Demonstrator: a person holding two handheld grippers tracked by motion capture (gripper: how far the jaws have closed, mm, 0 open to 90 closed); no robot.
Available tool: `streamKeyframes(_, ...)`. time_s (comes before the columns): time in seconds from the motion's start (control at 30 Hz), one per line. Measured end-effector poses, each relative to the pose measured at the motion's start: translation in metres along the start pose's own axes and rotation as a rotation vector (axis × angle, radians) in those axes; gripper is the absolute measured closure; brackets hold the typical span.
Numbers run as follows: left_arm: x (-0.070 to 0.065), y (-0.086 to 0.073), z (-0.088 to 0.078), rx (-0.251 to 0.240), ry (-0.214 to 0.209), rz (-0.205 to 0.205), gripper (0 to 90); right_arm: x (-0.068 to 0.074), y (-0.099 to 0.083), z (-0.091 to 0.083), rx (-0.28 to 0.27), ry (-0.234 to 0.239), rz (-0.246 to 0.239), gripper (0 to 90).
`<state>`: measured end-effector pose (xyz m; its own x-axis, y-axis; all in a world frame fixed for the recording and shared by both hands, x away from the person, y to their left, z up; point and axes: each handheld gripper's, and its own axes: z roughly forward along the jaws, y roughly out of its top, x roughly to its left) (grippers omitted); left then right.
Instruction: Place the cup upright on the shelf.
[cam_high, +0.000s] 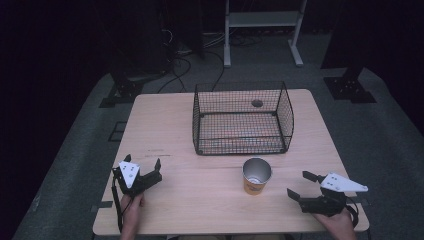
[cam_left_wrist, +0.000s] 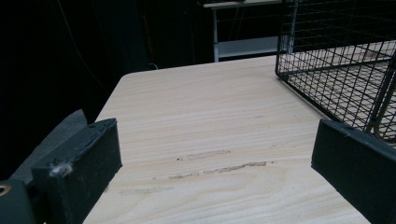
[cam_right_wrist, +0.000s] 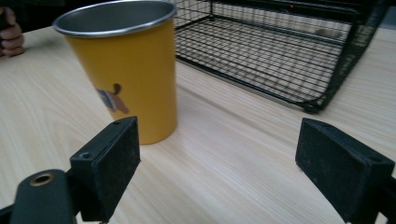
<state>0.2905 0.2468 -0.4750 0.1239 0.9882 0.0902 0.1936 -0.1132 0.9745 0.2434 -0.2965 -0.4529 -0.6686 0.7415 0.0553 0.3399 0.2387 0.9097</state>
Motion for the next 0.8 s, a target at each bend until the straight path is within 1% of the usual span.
streamKeyframes(0.07,0.0,0.0,0.0,0.0,0.0,0.0,0.8,0.004,0.002,0.003,0.009,0.018,-0.012,12.9)
streamKeyframes(0.1,0.0,0.0,0.0,-0.001,0.0,0.0,0.8,0.008,0.003,0.005,0.016,0.027,-0.028,12.4)
streamKeyframes(0.13,0.0,0.0,0.0,0.0,0.0,0.0,0.8,0.008,0.003,0.005,0.016,0.027,-0.028,12.4)
streamKeyframes(0.17,0.0,0.0,0.0,0.0,-0.001,0.0,0.8,0.01,0.005,0.006,0.018,0.04,-0.029,12.1)
streamKeyframes(0.23,0.0,0.0,0.0,-0.001,-0.001,0.0,0.8,0.016,0.009,0.01,0.026,0.057,-0.047,10.6)
streamKeyframes(0.33,0.0,0.0,0.0,-0.001,-0.001,0.0,0.8,0.02,0.011,0.013,0.035,0.066,-0.059,10.1)
streamKeyframes(0.37,0.0,0.0,0.0,-0.001,-0.002,-0.001,0.8,0.022,0.013,0.016,0.035,0.083,-0.059,9.4)
streamKeyframes(0.47,0.0,0.0,0.0,-0.002,-0.002,0.0,0.8,0.024,0.014,0.019,0.04,0.088,-0.067,8.7)
streamKeyframes(0.57,0.0,0.0,0.0,-0.001,-0.002,-0.001,0.8,0.027,0.017,0.025,0.048,0.103,-0.073,7.0)
streamKeyframes(0.67,0.0,0.0,0.0,-0.002,-0.003,-0.001,0.8,0.028,0.018,0.028,0.048,0.112,-0.073,6.6)
streamKeyframes(0.73,0.0,0.0,0.0,-0.001,-0.003,0.0,0.8,0.03,0.02,0.031,0.05,0.115,-0.072,2.6)
streamKeyframes(0.8,0.0,0.0,0.0,-0.002,-0.003,0.0,0.8,0.032,0.021,0.034,0.05,0.122,-0.073,2.6)
